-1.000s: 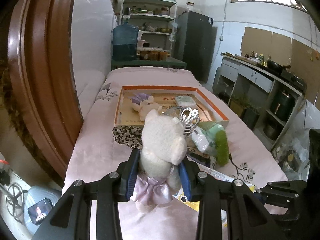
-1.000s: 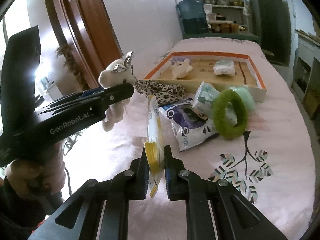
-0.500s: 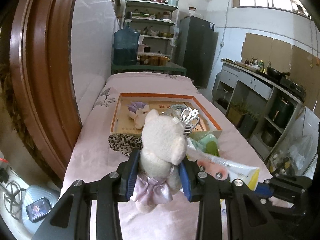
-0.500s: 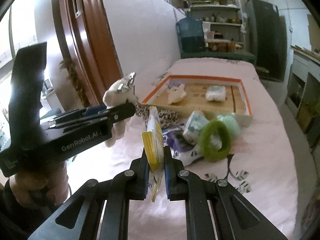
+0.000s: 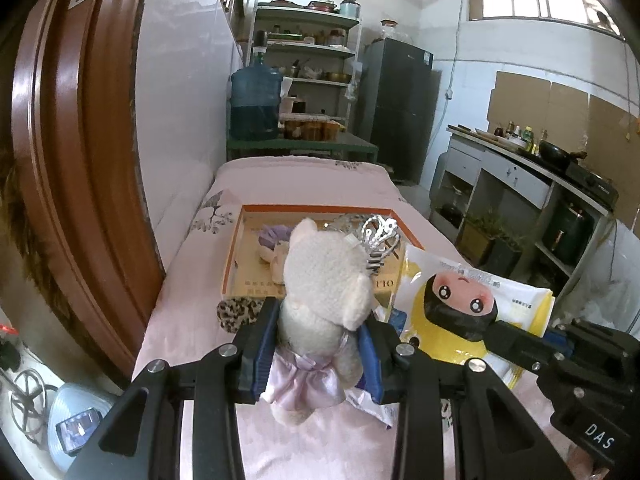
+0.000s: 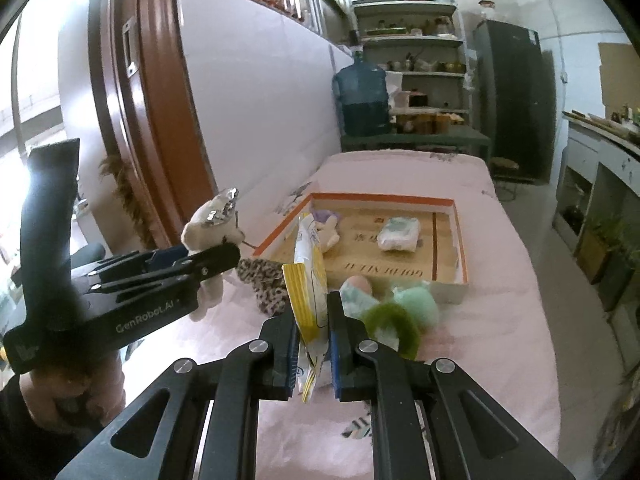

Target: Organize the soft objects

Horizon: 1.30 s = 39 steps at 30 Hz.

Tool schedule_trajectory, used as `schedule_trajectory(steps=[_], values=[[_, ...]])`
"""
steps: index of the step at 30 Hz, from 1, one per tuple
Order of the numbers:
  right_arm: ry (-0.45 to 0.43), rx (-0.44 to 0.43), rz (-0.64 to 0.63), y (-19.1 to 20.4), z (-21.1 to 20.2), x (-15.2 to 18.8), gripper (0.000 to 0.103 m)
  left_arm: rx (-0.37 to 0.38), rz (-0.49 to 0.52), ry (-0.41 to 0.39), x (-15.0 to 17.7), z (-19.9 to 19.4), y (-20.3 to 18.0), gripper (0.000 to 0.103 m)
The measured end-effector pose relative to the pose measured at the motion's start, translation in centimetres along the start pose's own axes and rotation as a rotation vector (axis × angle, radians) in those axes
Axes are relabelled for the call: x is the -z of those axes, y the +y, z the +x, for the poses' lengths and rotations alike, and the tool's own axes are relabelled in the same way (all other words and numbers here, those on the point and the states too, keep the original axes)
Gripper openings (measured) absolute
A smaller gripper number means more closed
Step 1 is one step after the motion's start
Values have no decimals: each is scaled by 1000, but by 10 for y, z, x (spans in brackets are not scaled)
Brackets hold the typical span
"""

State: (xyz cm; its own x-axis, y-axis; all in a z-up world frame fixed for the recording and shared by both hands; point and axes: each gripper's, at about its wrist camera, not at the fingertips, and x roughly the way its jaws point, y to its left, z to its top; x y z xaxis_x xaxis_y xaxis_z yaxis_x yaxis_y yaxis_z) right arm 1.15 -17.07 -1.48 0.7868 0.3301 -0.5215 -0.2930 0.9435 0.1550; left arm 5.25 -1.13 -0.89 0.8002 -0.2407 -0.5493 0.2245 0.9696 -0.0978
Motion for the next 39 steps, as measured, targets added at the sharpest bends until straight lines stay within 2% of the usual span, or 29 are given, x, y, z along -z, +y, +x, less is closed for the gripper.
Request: schedule_trajectory(steps=[9, 21, 39], values=[[-40, 16, 26, -11, 3, -18, 13, -26, 8, -30, -18, 10, -4, 38], [-68, 34, 27, -21, 12, -36, 13, -25, 9, -39, -35, 27, -9, 38], [-62, 40, 66, -46, 38, -64, 13, -20, -16, -4, -60, 73, -9, 38]])
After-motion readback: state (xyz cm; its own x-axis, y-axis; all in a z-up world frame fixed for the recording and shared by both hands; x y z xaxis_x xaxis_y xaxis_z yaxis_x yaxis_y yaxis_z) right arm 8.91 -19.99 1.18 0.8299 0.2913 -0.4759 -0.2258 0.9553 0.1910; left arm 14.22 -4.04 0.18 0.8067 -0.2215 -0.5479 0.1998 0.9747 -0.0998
